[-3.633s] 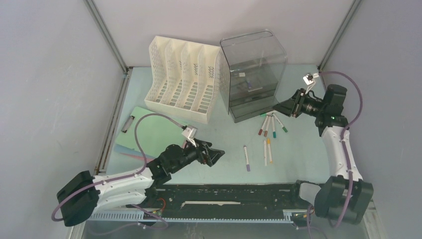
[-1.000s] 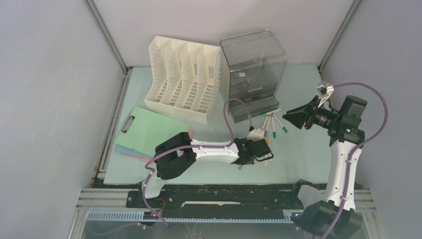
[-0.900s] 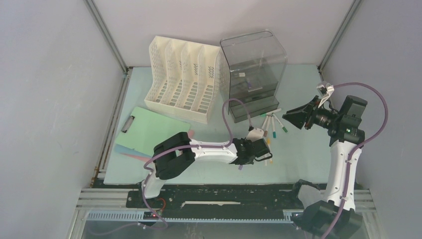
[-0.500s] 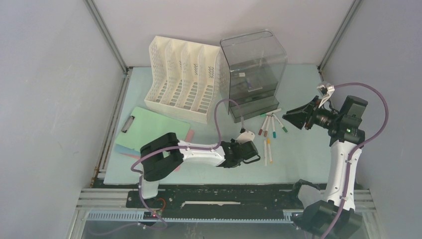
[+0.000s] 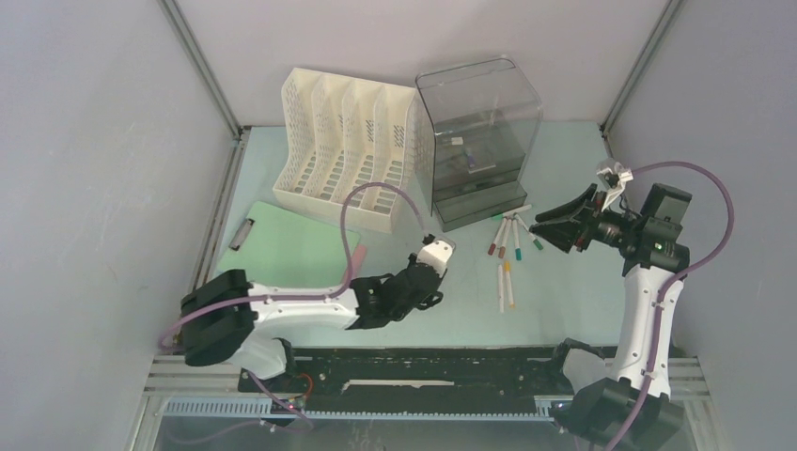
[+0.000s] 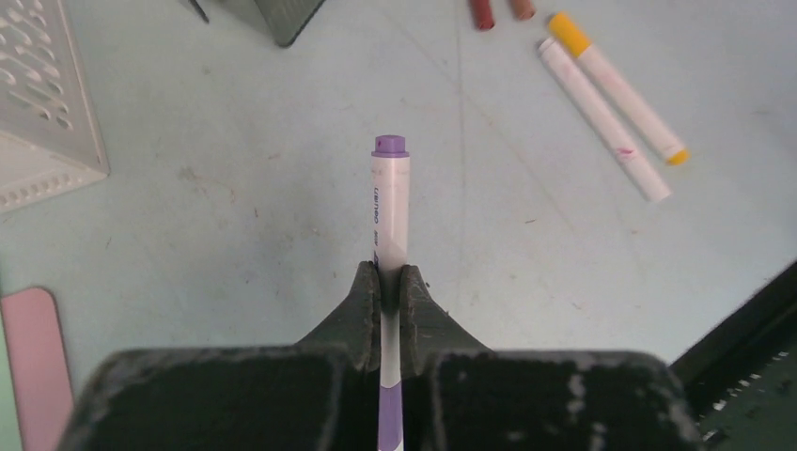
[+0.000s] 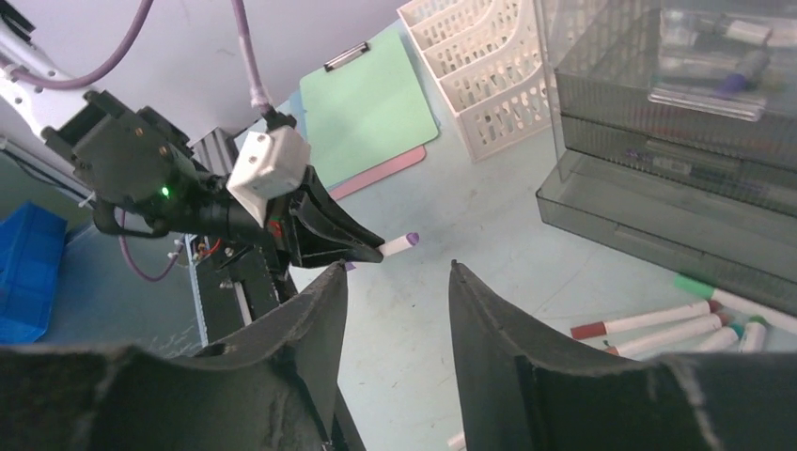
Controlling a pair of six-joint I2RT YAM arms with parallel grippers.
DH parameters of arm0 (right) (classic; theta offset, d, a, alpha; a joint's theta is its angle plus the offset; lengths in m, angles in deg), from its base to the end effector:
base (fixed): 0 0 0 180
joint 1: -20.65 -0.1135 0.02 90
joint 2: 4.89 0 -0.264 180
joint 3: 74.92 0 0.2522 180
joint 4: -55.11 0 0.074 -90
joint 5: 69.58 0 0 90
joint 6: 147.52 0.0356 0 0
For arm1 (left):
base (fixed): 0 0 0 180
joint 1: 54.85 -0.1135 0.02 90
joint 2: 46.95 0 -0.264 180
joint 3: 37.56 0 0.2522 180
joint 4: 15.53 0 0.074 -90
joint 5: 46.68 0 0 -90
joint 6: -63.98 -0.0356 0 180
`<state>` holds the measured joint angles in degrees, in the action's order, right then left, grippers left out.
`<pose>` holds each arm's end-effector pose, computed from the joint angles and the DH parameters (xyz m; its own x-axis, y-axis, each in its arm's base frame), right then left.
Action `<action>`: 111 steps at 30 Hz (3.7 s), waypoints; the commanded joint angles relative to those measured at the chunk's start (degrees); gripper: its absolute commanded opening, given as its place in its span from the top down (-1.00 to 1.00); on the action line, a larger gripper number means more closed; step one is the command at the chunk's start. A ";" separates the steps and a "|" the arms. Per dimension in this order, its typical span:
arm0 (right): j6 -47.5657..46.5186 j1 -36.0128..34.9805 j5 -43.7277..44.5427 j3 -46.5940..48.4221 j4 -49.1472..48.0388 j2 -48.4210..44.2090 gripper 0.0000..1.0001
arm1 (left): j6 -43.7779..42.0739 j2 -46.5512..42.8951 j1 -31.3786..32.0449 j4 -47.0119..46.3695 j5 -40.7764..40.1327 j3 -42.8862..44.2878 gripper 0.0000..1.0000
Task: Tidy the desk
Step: Pick up the stationery from the center of the board, then place the stationery in the drawer.
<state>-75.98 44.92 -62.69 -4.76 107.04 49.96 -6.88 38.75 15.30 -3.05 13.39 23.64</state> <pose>0.1732 -0.0393 0.3493 -0.3014 0.0942 -0.9488 -0.8144 0.4920 0.3076 0.1231 -0.2888 0.2091 -0.4159 0.3151 -0.8531 0.5753 0.8177 0.0216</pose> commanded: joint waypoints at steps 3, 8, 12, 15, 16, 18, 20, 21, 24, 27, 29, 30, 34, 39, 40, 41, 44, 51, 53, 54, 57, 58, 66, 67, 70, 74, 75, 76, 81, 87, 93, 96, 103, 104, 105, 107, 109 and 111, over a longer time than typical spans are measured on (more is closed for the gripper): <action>-12.09 -2.42 -6.45 1.52 6.94 -1.79 -0.17 | -2.70 -9.59 -0.19 -18.35 4.81 -7.64 1.00; -30.14 -5.75 -10.11 1.50 19.56 -2.14 -0.54 | -2.12 -15.62 -0.19 -29.10 7.31 -13.98 1.00; -39.21 -8.90 -10.93 1.52 25.18 -0.92 -0.64 | -1.85 -19.13 -0.19 -37.03 9.28 -18.49 1.00; -36.49 -11.26 -10.05 1.52 23.74 1.33 -0.63 | -1.59 -20.29 -0.19 -41.75 10.95 -20.46 1.00; -35.04 -12.25 -9.43 1.55 22.81 2.14 -0.62 | -1.56 -20.40 -0.19 -43.07 11.57 -20.88 1.00; -30.76 -14.33 -7.37 1.52 19.84 3.49 -0.59 | -1.41 -20.31 -0.17 -44.87 12.30 -21.22 1.00; -22.82 -16.96 -3.63 1.41 14.48 4.77 -0.57 | -1.26 -19.92 -0.19 -46.18 12.84 -21.25 1.00; -16.99 -18.46 -1.15 0.90 9.92 4.91 -0.57 | -1.21 -19.73 -0.19 -46.71 12.95 -21.17 1.00; 0.60 -22.10 5.15 -3.38 -6.36 3.43 -0.59 | -1.17 -18.90 -0.19 -48.21 13.21 -20.92 1.00; 7.05 -24.92 5.11 -6.66 -14.94 2.07 -0.60 | -0.80 -17.82 -0.19 -49.38 13.28 -20.58 1.00; 9.21 -27.25 4.98 -7.69 -17.53 1.84 -0.61 | -0.42 -17.04 -0.19 -50.43 13.46 -20.25 1.00; 9.52 -28.09 5.09 -7.93 -17.92 2.00 -0.60 | -0.23 -16.61 -0.19 -50.89 13.56 -20.06 1.00; 10.78 -31.38 6.10 -8.03 -18.49 3.84 -0.60 | 0.61 -14.43 -0.19 -52.54 14.23 -18.96 1.00; 11.44 -33.75 7.20 -7.98 -18.83 5.11 -0.60 | 1.77 -11.79 -0.14 -54.73 15.37 -17.56 1.00; 11.35 -34.24 7.48 -8.01 -18.84 5.17 -0.60 | 1.93 -11.25 -0.14 -55.26 15.62 -17.21 1.00; 11.42 -34.49 7.62 -8.00 -18.84 5.22 -0.60 | 2.24 -10.79 -0.18 -55.65 15.86 -16.95 1.00; 11.75 -35.31 8.78 -7.99 -18.95 5.64 -0.58 | 2.61 -9.67 -0.19 -56.55 16.33 -16.47 1.00; 12.47 -37.07 10.49 -8.01 -19.28 6.58 -0.46 | 3.13 -8.11 -0.19 -57.34 16.86 -15.56 1.00; 12.48 -37.40 10.79 -7.98 -19.28 6.60 -0.42 | 3.35 -7.92 -0.19 -57.34 16.97 -15.46 1.00; 12.48 -37.49 10.97 -7.99 -19.36 6.59 -0.40 | 3.41 -7.83 -0.19 -57.34 16.99 -15.45 1.00; 12.73 -37.72 11.83 -7.98 -19.36 6.59 -0.32 | 3.52 -7.73 -0.18 -57.37 17.01 -15.47 1.00; 12.81 -37.80 11.99 -8.00 -19.44 6.61 -0.28 | 3.54 -7.67 -0.19 -57.34 17.01 -15.45 1.00; 12.91 -38.35 12.48 -7.98 -19.80 6.89 0.48 | 3.63 -7.56 -0.19 -57.42 17.22 -15.45 1.00; 12.80 -38.41 12.39 -7.97 -19.88 6.93 0.65 | 3.63 -7.60 -0.19 -57.43 17.25 -15.51 1.00; 12.27 -38.44 12.40 -8.03 -19.77 6.62 1.00 | 3.63 -7.85 -0.26 -57.30 17.00 -15.73 0.90; 10.34 -38.36 13.14 -8.00 -18.90 5.90 1.00 | 3.89 -9.23 -0.70 -56.89 16.50 -16.88 0.27; 9.53 -38.27 13.07 -7.99 -18.50 5.74 1.00 | 3.89 -9.83 -0.91 -56.66 16.63 -17.32 0.13; 8.36 -38.17 13.15 -8.00 -18.07 5.63 1.00 | 3.94 -10.43 -1.17 -56.35 16.70 -17.90 -0.04; 1.21 -37.04 13.56 -6.19 -12.45 5.68 1.00 | 3.49 -14.14 -2.68 -55.68 19.19 -21.76 -0.73; -10.14 -34.82 15.93 -2.80 -2.74 5.37 1.00 | 3.40 -16.95 -4.96 -51.72 23.75 -24.57 -1.00; -15.42 -34.17 24.22 -1.70 -0.89 2.74 1.00 | 4.85 -19.36 -6.27 -45.98 22.81 -26.85 -1.00; -18.18 -35.48 30.74 -1.55 -2.32 1.22 0.97 | 5.02 -21.27 -6.48 -45.61 22.12 -28.83 -1.00; -28.22 -43.24 51.83 1.33 -5.01 2.64 1.00 | 4.75 -26.07 -6.67 -45.61 19.41 -33.36 -1.00; -29.08 -44.21 54.20 1.90 -5.84 3.24 1.00 | 4.72 -26.70 -6.69 -45.57 19.18 -33.90 -1.00; -29.88 -45.13 56.41 2.41 -6.87 3.84 1.00 | 4.64 -27.38 -6.68 -45.57 19.00 -34.54 -1.00; -31.43 -46.50 60.32 3.29 -9.39 5.11 1.00 | 4.64 -28.43 -6.69 -45.57 18.80 -35.36 -1.00; -32.97 -47.58 63.90 4.23 -12.51 6.49 1.00 | 4.75 -29.32 -6.67 -45.57 18.60 -36.19 -1.00; -34.17 -48.42 66.03 5.21 -14.91 8.38 1.00 | 4.91 -30.15 -6.69 -45.57 18.60 -36.95 -1.00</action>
<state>-105.22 -1.75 -6.27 -3.03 99.63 55.93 -2.07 10.66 8.85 -47.46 33.37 -12.21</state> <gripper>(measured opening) 0.050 0.996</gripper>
